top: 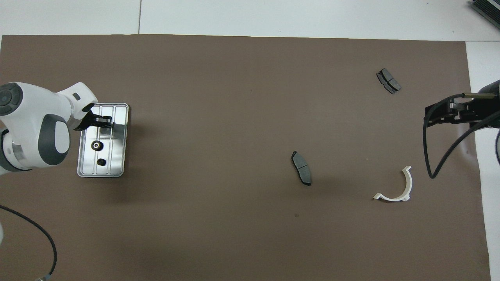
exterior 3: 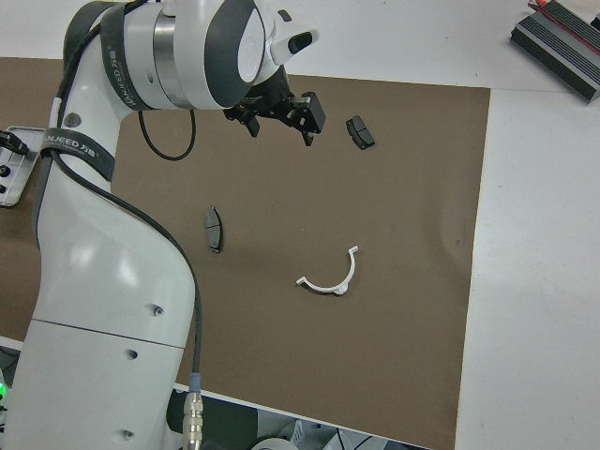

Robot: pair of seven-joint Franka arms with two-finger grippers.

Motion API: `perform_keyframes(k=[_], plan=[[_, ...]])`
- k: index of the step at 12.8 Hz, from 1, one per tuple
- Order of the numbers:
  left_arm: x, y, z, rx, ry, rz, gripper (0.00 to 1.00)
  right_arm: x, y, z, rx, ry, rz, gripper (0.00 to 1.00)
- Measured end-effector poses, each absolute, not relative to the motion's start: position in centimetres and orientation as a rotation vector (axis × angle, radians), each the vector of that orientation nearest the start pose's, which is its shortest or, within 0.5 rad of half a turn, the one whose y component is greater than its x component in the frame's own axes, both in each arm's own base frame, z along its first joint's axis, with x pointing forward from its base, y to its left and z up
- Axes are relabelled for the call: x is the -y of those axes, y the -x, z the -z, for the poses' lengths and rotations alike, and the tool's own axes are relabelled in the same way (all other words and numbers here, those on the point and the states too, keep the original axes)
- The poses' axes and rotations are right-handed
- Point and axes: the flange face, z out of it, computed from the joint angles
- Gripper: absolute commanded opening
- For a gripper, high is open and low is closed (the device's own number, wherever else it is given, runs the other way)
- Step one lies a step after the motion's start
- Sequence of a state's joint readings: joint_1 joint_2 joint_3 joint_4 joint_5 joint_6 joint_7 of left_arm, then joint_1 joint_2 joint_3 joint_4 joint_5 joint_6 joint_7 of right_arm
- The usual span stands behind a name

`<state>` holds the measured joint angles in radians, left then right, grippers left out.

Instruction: Place bearing gear from tray to pile

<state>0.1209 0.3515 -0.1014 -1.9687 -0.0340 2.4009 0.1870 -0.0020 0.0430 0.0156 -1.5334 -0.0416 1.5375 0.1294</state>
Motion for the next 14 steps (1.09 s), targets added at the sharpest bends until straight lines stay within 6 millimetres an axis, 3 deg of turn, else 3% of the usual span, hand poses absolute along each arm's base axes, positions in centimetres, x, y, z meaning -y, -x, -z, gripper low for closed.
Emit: perform_keyframes(k=[3,6,10,14], plan=[[-1.3,-62.1,-30.2,-0.219,3.181,0.143,0.20,-0.3,-56.4,-61.5,-0.185,3.179,-0.057,1.00],[1.3,-62.7,-31.3,-0.156,3.194,0.127,0.20,-0.3,-56.4,-61.5,-0.185,3.179,-0.056,1.00],[8.8,-63.3,-32.9,0.035,3.214,0.069,0.20,-0.3,-56.4,-61.6,-0.186,3.179,-0.054,1.00],[19.0,-61.1,-32.4,0.264,3.213,0.034,0.21,-0.2,-56.3,-61.7,-0.187,3.179,-0.051,1.00]])
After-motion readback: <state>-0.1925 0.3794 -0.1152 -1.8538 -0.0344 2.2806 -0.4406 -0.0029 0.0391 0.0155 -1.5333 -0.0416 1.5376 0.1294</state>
